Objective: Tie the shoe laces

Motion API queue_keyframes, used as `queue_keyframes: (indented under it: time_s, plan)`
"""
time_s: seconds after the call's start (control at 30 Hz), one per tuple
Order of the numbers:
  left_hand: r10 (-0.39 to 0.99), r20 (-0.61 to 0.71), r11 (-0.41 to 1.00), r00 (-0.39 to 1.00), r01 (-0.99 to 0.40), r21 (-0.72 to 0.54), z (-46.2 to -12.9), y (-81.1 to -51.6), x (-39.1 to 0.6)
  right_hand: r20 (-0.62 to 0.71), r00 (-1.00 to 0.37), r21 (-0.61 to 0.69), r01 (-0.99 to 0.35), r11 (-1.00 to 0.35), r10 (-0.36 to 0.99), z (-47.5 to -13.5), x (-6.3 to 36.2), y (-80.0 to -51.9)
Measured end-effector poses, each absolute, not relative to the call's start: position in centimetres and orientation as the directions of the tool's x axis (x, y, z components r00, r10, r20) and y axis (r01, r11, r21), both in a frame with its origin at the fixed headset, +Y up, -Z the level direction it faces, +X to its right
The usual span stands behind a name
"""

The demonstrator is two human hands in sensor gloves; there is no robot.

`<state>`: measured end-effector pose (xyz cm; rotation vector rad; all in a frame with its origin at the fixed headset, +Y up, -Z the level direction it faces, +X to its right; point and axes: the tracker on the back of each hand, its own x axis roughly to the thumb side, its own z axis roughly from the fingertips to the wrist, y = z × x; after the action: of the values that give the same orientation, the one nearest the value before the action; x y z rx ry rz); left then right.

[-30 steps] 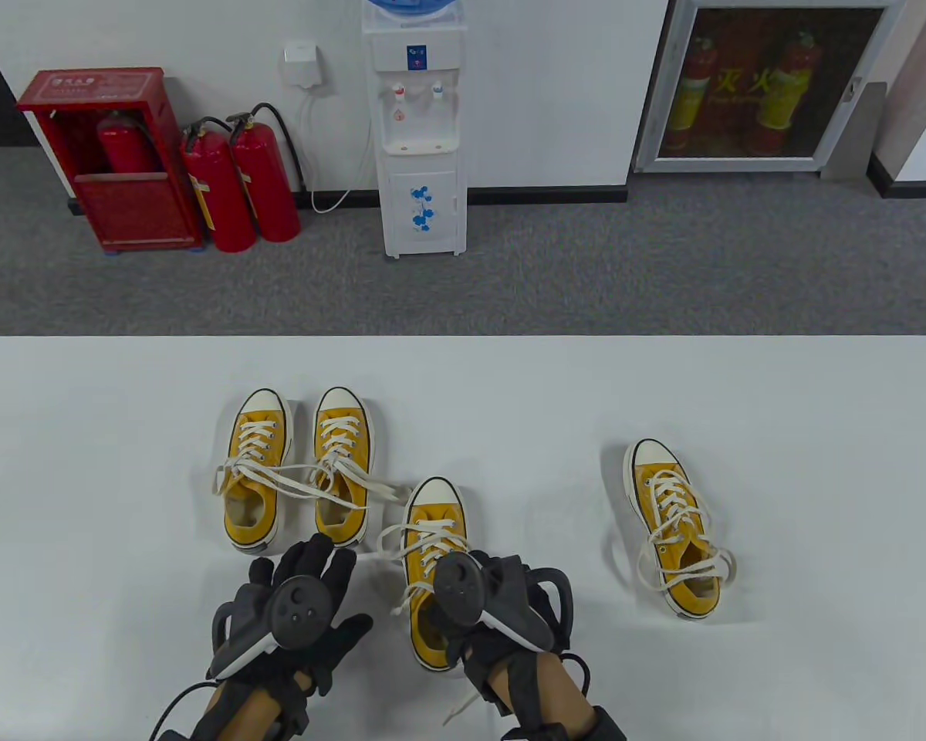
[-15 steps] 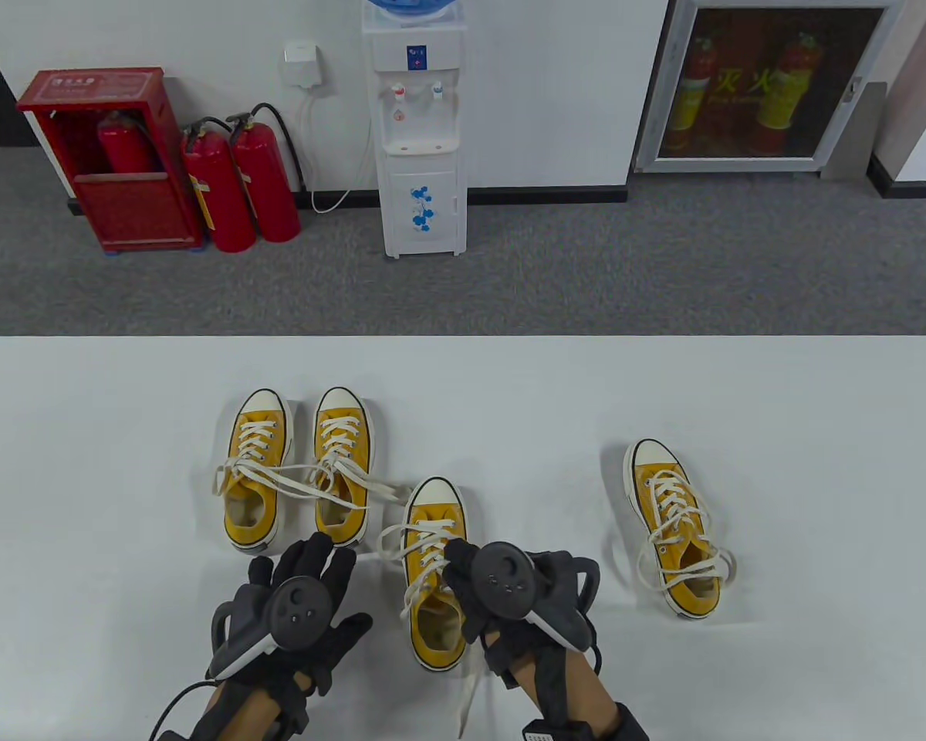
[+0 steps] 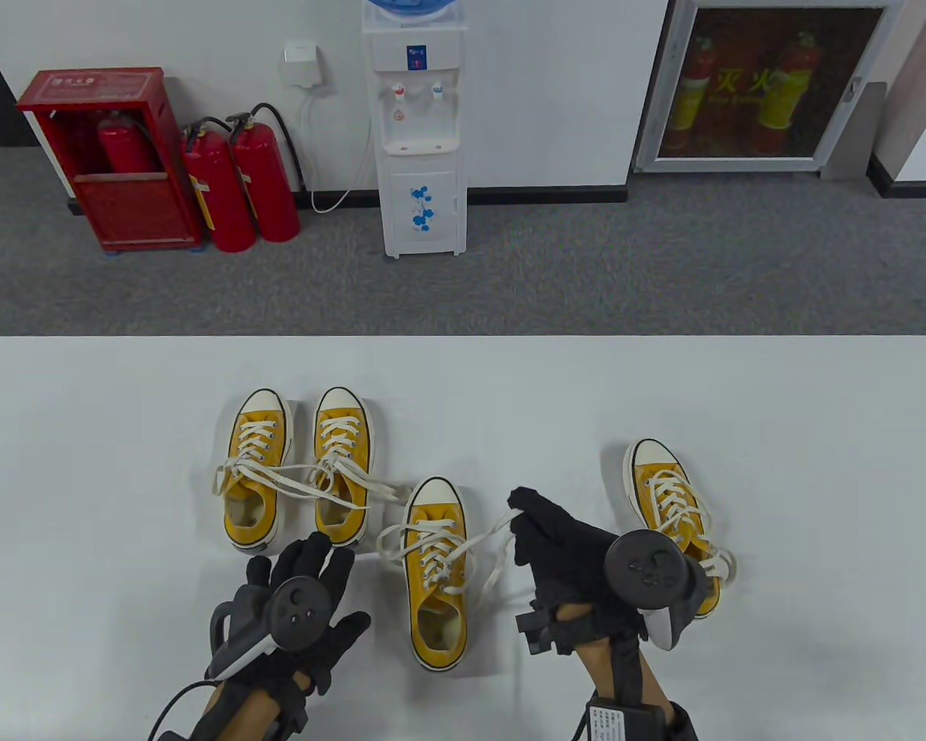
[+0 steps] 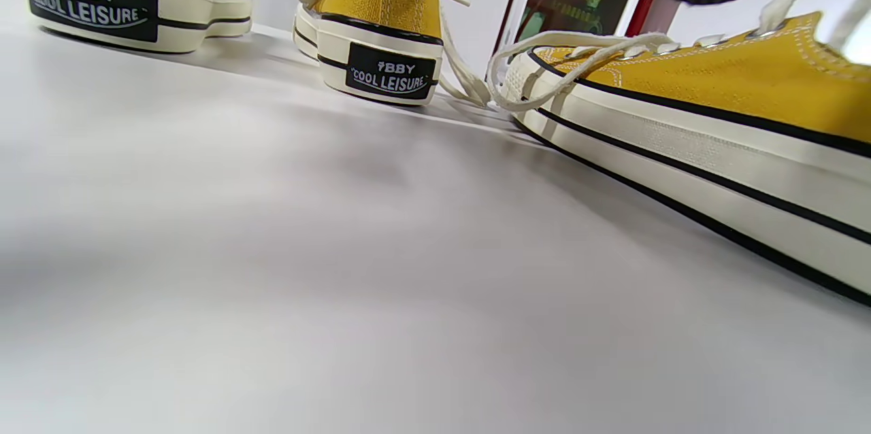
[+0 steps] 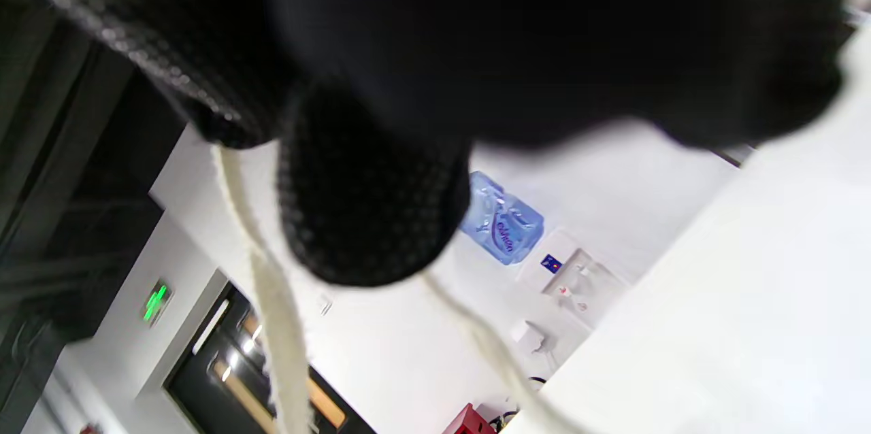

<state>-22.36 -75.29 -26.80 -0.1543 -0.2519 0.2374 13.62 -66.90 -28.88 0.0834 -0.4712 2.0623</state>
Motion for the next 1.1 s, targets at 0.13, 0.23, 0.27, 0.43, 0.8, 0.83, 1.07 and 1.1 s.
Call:
queue_keyframes:
  time_s: [0.13,0.23,0.27,0.43,0.8,0.83,1.07,1.1]
  plan:
    - [0.255,0.226,0.96,0.94,-0.218,-0.178,-26.8,-75.3,-22.4,0.165,-0.383,-0.278,-0.902,-0.329,0.909,-29.2,15.5,-69.0]
    - [0.255,0.228,0.96,0.94,-0.218,-0.177,-26.8,-75.3,-22.4,0.119,-0.25,-0.228,-0.949,-0.218,0.961,-29.5,16.2,-70.8]
    - [0.256,0.228,0.96,0.939,-0.218,-0.178,-26.8,-75.3,-22.3,0.103,-0.217,-0.213,-0.958,-0.192,0.971,-29.5,16.4,-71.5]
    - [0.244,0.236,0.962,0.94,-0.205,-0.179,-26.7,-75.3,-22.2,0.049,-0.075,-0.132,-0.989,-0.068,0.996,-29.3,16.7,-73.6]
    - [0.27,0.258,0.957,0.928,-0.229,-0.177,-26.2,-75.2,-21.8,0.002,0.261,0.046,-0.964,0.261,0.965,-29.1,15.4,-75.8]
    - [0.278,0.256,0.955,0.926,-0.237,-0.178,-26.2,-75.3,-21.8,-0.008,0.288,0.046,-0.956,0.288,0.958,-29.0,15.3,-76.0]
    - [0.317,0.253,0.942,0.914,-0.272,-0.198,-26.1,-75.5,-21.5,-0.01,0.277,0.008,-0.961,0.277,0.961,-29.1,15.0,-76.3]
    - [0.319,0.252,0.942,0.914,-0.275,-0.195,-26.1,-75.4,-21.4,-0.004,0.265,0.001,-0.964,0.265,0.964,-29.1,15.0,-76.4]
